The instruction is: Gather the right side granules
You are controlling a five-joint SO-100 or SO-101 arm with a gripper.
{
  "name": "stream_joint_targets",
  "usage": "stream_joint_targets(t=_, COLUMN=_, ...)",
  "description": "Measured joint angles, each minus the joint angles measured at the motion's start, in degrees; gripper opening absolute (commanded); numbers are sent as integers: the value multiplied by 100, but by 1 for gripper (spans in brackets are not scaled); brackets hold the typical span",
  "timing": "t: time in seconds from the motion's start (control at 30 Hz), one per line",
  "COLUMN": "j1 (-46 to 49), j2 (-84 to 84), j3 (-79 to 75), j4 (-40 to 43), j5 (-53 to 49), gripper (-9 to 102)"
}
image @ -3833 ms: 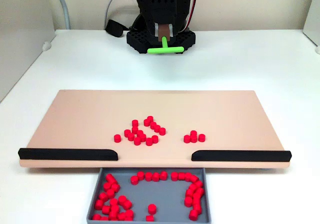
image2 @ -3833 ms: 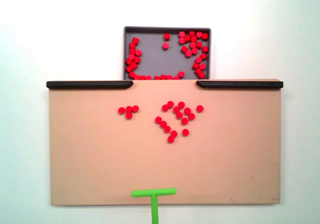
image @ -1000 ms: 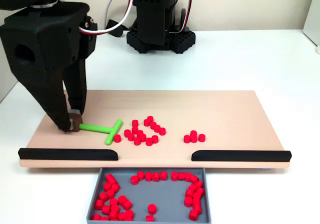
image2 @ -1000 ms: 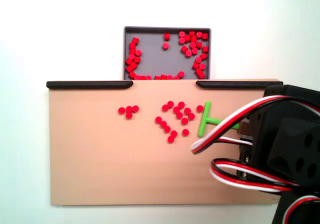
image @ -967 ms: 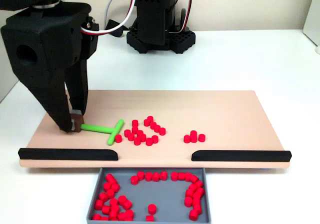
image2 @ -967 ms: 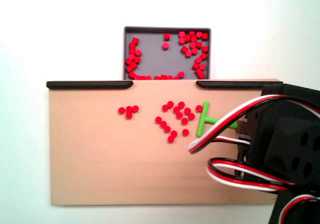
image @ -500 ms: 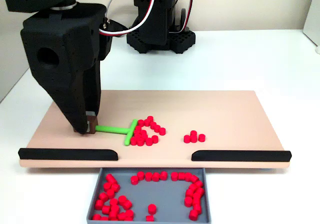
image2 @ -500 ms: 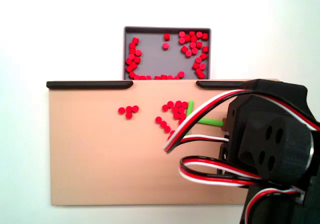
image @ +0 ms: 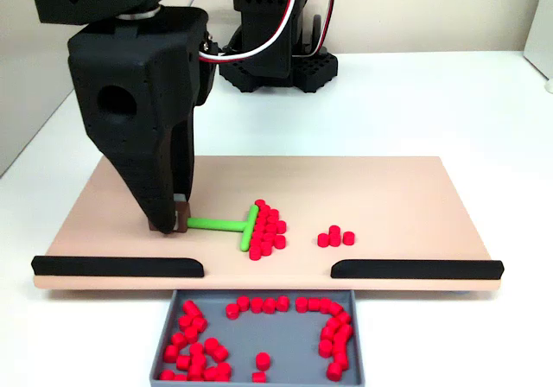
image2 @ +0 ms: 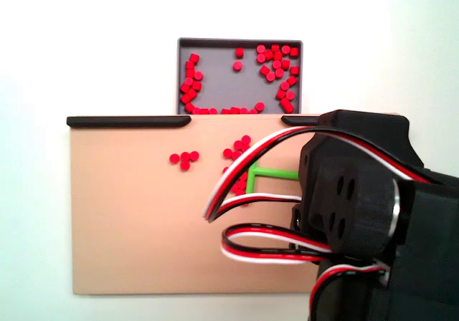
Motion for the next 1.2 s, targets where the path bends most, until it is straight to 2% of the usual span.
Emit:
stream_joint_targets(t=0.2, j1=18, j2=0, j3=0, j4=0, j5=0, gripper=0)
stream_joint_targets(t=0.6, j1=853, j2=123, j3=44, j4=0, j5=0, gripper=0)
stream_joint_targets(t=0.8, j1=791, j2=932, j3=835, j4=0, j5=158, gripper=0)
stream_joint_targets(t=1.2, j1=114, j2=3797, j3=3516, j4=0, j5=5537, gripper=0)
